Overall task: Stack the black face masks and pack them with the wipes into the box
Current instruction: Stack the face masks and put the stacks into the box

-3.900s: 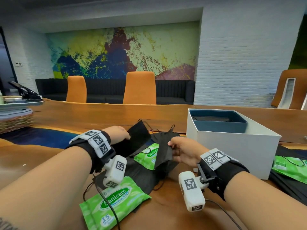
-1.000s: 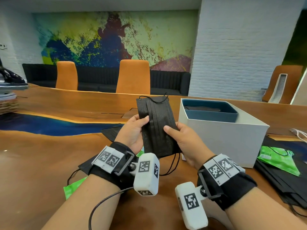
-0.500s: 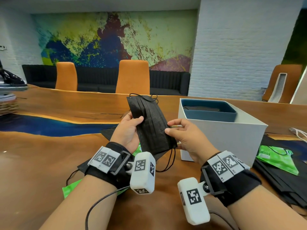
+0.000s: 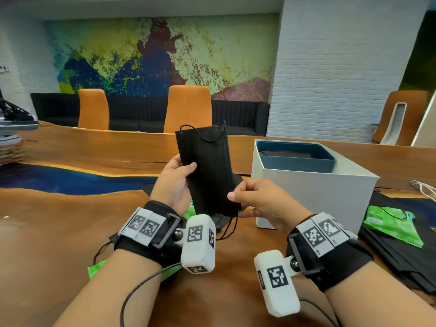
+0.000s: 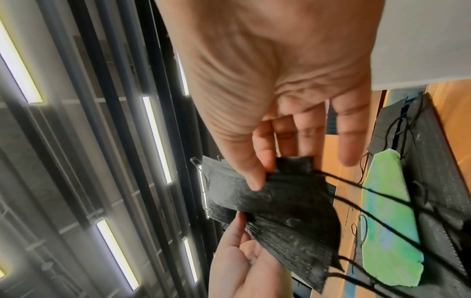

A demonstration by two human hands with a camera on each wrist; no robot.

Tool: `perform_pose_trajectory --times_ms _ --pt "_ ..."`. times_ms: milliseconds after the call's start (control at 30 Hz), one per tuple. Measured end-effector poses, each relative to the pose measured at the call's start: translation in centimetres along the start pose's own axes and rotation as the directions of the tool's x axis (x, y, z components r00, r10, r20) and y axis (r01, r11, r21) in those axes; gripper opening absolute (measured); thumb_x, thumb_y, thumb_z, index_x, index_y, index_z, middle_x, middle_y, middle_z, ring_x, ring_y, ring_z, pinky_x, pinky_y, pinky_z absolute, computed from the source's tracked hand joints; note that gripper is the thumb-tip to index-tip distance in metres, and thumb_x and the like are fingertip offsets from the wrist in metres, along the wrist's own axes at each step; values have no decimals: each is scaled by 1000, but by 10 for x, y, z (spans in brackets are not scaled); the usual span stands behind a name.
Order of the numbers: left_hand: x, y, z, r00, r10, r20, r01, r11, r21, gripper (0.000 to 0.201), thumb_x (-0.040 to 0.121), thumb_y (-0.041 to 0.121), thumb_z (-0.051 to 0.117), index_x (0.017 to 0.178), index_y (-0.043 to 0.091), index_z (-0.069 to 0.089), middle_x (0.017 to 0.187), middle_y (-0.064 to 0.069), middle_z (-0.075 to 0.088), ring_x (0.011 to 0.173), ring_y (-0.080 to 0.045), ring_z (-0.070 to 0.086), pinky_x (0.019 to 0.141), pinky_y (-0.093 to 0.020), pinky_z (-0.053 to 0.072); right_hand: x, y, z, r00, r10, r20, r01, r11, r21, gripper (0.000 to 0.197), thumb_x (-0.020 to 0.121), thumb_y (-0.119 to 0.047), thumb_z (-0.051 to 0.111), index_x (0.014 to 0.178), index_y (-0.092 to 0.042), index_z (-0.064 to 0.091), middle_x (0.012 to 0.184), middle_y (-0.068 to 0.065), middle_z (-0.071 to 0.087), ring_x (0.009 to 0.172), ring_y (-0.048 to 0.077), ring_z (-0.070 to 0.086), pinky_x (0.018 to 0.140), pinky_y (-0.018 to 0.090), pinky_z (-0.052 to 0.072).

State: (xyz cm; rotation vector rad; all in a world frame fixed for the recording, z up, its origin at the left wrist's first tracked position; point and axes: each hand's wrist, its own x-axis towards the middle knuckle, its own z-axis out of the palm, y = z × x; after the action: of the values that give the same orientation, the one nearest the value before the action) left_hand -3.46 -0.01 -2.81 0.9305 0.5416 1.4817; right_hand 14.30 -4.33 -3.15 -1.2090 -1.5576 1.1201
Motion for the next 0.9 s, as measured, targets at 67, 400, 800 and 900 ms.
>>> perform_pose_trajectory --times_ms 67,400,800,900 --pt "1 1 -2 1000 -4 5 4 1000 -20 30 95 -5 39 102 17 58 103 -7 66 95 -23 63 76 -42 52 0 -2 3 998 -30 -56 29 999 -22 14 88 -13 63 77 -12 55 69 2 64 65 9 66 62 24 57" --pt "-12 -1 14 986 -114 122 104 991 86 25 100 19 41 116 14 59 106 -9 72 95 -24 69 81 -44 54 1 -9 -4 958 -120 -260 151 984 100 21 89 -8 61 103 -16 48 87 8 66 76 15 65 70 29 56" --pt "-28 79 -22 990 -121 -74 125 991 41 33 100 21 36 100 4 64 86 -13 75 73 -26 73 51 -41 58 -2 -15 0 993 21 119 -19 1000 -23 13 91 -20 60 103 -15 63 95 1 69 86 11 63 83 34 52" --pt "-35 108 -36 993 -22 -118 31 997 73 31 101 21 36 97 5 62 85 -10 75 70 -24 73 65 -42 54 4 -15 19 959 97 266 -14 955 -298 17 88 -21 65 105 -23 65 107 1 67 96 10 61 85 31 50"
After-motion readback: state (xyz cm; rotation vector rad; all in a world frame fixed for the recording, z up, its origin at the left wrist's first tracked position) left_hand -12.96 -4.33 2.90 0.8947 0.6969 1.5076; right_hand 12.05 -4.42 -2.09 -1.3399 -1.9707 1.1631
